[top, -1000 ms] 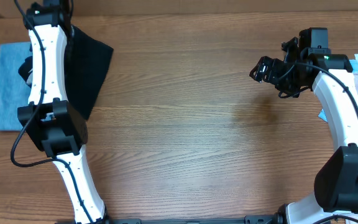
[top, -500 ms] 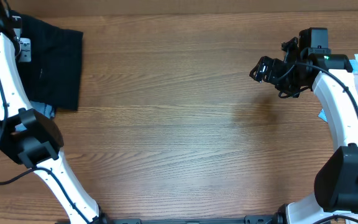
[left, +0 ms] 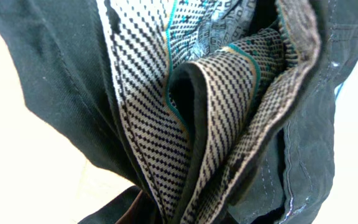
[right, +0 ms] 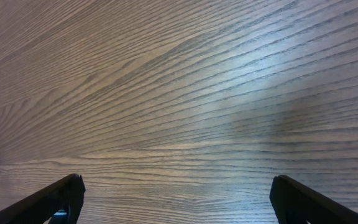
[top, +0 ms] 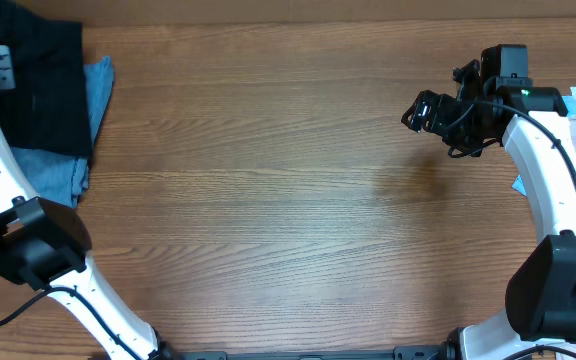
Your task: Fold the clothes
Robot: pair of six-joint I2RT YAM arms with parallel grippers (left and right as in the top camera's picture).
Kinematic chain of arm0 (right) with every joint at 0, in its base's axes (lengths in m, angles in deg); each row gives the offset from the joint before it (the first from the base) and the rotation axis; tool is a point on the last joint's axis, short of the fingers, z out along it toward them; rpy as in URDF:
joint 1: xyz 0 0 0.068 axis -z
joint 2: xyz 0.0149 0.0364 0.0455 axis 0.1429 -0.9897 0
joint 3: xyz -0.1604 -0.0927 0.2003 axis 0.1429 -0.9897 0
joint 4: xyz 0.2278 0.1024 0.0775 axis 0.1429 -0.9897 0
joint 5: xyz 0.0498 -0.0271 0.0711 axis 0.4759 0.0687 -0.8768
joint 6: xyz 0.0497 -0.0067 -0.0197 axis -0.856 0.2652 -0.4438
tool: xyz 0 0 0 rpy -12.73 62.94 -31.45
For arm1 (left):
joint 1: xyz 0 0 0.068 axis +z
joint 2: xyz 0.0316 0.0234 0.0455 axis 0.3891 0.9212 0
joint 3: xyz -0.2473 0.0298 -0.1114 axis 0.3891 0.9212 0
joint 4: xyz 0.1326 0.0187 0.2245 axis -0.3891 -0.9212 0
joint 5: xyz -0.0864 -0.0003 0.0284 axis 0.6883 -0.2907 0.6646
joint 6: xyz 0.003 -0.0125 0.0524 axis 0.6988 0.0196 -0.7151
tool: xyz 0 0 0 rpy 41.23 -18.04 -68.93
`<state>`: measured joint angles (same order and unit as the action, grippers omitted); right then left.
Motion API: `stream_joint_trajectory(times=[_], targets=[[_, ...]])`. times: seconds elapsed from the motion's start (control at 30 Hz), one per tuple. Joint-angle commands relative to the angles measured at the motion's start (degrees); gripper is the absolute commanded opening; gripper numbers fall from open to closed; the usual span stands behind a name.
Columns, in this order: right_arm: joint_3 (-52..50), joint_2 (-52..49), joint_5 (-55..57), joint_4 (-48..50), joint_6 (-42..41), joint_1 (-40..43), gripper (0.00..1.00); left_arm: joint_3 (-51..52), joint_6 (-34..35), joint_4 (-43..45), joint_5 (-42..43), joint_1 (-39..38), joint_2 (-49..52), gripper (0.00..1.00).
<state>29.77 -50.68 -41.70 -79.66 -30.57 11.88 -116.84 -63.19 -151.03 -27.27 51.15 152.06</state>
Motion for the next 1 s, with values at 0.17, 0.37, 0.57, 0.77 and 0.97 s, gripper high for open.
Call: stream_joint_trajectory(times=[0.17, 0.37, 0.57, 0.77, 0.97], targets=[[0.4, 0.0, 0.2, 0.3, -0.2, 0.0, 1.0, -1.2, 6.1, -0.2, 11.5, 6.4, 8.7, 0.04], [0.4, 0.0, 0.2, 0.3, -0.2, 0.0, 1.0, -1.2, 10.1, -0.9, 11.3, 9.2, 10.4, 0.04], [0.4, 0.0, 0.2, 0.3, -0.2, 0.0, 1.0, -1.2, 15.1, -1.6, 9.8, 10.8, 10.0, 1.0], [0.4, 0.0, 0.2, 0.3, -0.2, 0.0, 1.0, -1.3, 26.9, -4.6, 16.1, 9.7, -1.7, 1.0], [0.4, 0.0, 0.2, 0.3, -0.2, 0.0, 1.0, -1.2, 27.4, -6.8, 9.3, -6.6, -1.4, 1.0]])
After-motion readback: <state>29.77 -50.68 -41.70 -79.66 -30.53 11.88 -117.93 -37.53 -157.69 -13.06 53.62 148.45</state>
